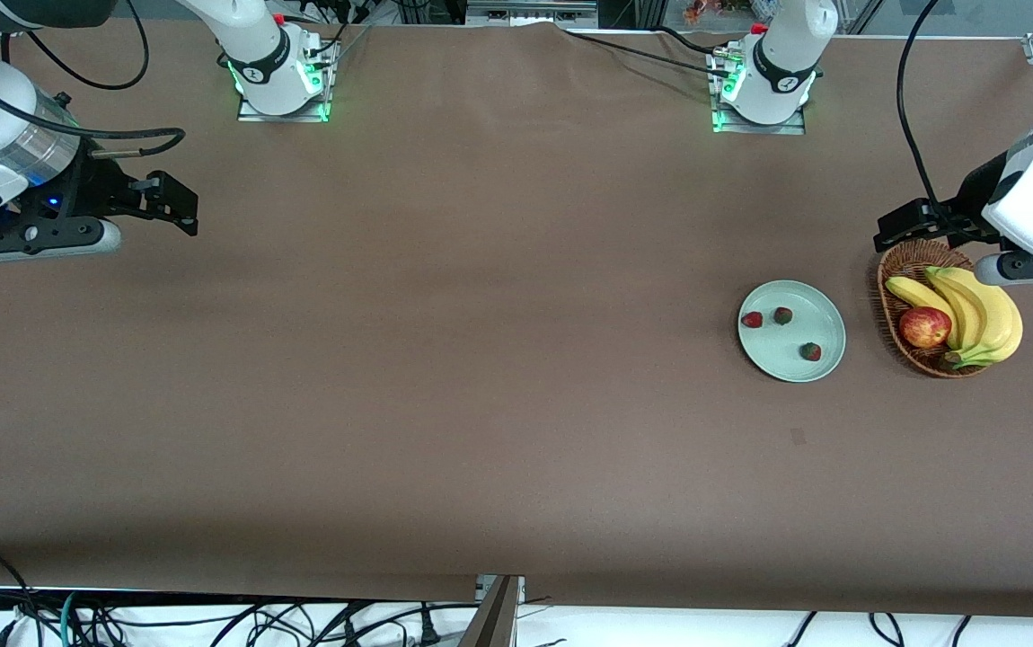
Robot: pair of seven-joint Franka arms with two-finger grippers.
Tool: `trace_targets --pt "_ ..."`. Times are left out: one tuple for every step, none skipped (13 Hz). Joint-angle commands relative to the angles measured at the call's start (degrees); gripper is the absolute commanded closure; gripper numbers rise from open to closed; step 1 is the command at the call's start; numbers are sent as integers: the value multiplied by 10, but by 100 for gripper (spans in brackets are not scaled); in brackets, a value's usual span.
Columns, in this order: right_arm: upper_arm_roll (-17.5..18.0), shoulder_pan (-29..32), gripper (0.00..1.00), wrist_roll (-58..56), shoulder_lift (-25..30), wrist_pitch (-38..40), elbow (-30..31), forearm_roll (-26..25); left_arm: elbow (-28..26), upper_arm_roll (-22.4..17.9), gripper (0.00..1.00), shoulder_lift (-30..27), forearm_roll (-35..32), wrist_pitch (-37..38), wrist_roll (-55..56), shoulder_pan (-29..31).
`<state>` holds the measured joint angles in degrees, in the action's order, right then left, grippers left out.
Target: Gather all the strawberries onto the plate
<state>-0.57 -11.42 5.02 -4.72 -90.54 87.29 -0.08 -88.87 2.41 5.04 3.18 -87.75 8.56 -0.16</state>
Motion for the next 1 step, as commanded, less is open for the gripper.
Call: trace_targets --pt "3 5 0 -5 -4 8 -7 -1 20 1 0 9 -2 14 5 0"
